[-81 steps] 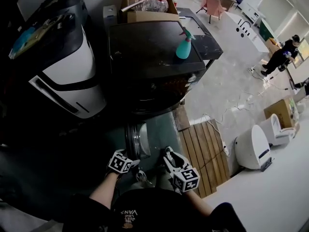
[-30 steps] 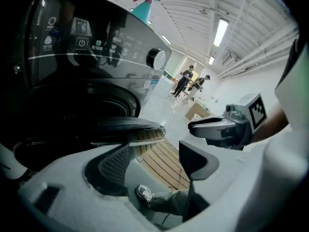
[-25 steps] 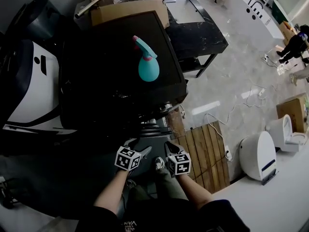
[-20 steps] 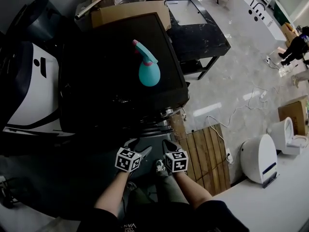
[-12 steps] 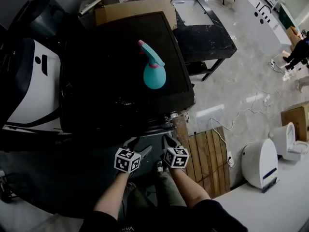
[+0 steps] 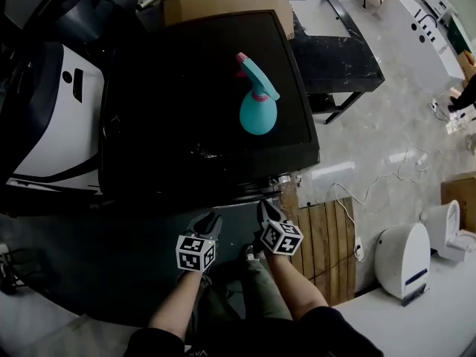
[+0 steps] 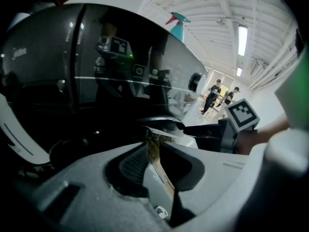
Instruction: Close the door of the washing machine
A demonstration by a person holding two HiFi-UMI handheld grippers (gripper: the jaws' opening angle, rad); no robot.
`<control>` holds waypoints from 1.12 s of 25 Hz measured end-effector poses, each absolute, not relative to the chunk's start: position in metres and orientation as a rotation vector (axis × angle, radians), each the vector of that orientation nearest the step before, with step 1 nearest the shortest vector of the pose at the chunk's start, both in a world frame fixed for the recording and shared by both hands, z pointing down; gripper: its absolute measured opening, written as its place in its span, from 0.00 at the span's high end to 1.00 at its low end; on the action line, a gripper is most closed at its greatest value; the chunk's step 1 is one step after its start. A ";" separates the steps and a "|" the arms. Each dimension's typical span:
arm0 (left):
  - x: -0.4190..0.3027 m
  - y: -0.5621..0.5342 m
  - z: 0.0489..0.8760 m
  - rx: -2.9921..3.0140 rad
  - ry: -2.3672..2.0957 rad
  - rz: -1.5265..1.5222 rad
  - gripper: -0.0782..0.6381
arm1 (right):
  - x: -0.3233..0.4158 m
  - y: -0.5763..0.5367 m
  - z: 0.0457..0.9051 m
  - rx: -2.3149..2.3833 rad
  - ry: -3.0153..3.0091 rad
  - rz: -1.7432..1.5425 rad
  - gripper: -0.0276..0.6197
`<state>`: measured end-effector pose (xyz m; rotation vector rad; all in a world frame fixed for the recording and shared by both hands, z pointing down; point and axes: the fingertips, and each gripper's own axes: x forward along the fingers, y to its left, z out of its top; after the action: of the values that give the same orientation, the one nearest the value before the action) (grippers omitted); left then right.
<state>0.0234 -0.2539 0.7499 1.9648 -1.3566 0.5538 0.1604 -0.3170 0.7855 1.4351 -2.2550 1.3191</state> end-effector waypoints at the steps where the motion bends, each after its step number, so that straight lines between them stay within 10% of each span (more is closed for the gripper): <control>1: 0.013 -0.255 0.748 1.947 -1.420 0.549 0.83 | 0.160 -0.318 0.785 1.434 -2.260 1.320 0.95; 28: -0.022 -0.270 0.750 1.901 -1.533 0.439 0.88 | 0.158 -0.328 0.789 1.385 -2.301 1.229 0.95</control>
<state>-0.0221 -0.2697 0.7495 1.9012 -1.5326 0.4390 0.1575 -0.3278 0.7889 1.3847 -2.3007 1.2285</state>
